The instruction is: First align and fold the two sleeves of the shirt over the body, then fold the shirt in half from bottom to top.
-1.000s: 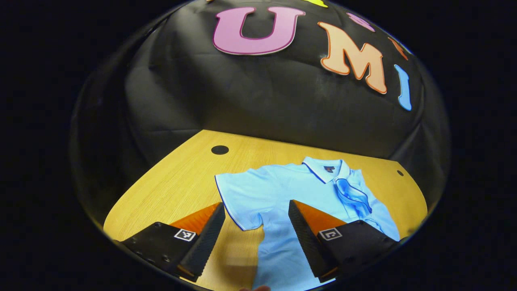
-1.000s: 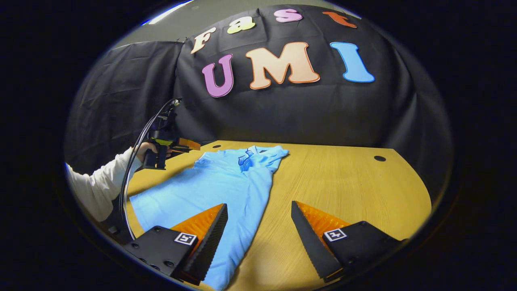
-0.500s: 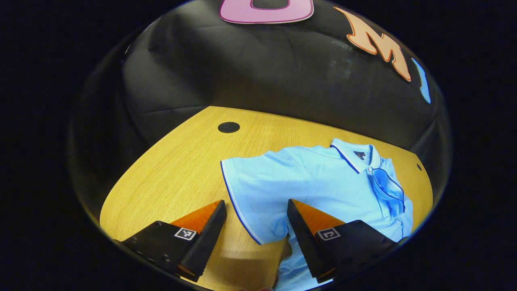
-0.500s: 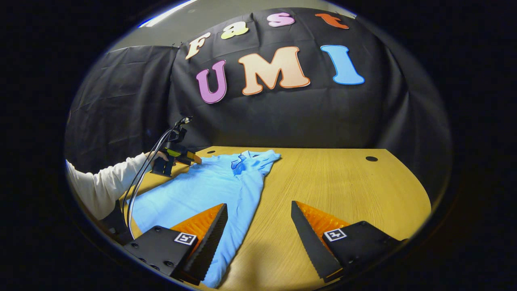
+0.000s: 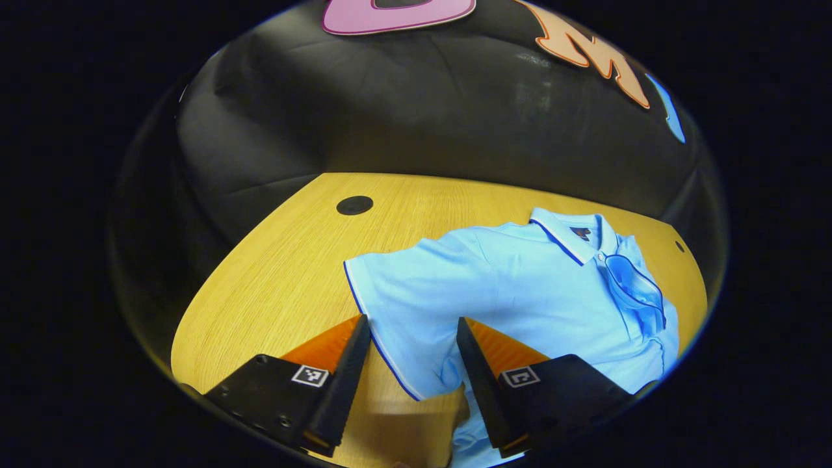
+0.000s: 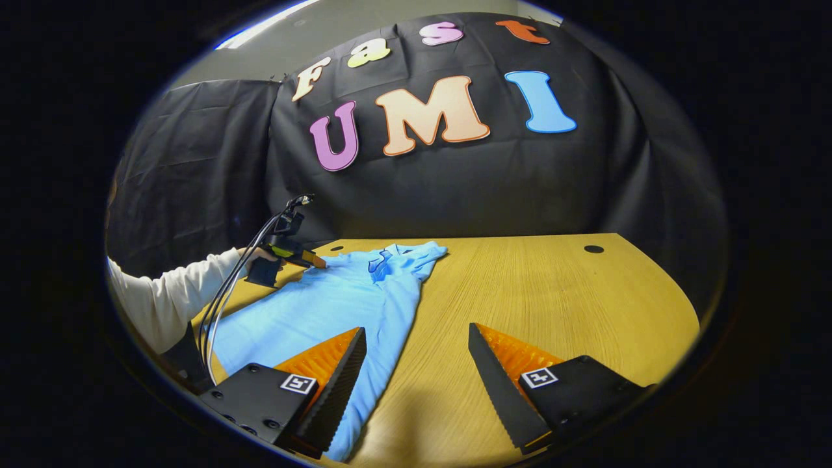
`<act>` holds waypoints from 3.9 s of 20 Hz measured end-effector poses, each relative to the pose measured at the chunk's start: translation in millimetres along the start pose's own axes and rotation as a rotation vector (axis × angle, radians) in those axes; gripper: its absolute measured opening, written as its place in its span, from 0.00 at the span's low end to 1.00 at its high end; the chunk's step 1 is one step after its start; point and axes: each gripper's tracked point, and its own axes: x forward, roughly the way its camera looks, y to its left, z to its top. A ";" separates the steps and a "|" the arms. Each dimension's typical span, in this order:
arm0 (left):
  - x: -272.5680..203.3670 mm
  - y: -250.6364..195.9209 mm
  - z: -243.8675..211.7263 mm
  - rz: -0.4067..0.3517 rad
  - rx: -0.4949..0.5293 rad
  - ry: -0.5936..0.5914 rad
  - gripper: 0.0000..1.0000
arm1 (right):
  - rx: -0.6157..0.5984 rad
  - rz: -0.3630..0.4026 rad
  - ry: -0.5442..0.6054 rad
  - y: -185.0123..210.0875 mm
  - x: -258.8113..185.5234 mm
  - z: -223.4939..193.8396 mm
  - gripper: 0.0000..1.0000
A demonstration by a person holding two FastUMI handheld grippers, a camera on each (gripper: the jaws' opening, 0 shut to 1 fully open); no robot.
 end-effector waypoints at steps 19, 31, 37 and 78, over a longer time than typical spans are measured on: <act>-15.6 -60.7 34.1 -0.198 -0.053 -0.082 0.00 | 0.022 -0.022 -0.010 -9.0 -14.2 -5.0 0.98; -79.8 -217.4 62.1 -0.486 0.082 -0.155 0.00 | 0.012 -0.006 0.028 2.7 -12.6 -19.4 0.98; -71.4 -283.9 27.8 -0.512 0.288 -0.126 0.00 | 0.024 -0.004 0.033 3.4 -12.4 -22.9 0.98; -293.0 -84.5 -188.8 -0.245 0.126 -0.208 0.93 | -0.104 0.070 0.144 93.4 -71.5 -95.1 0.98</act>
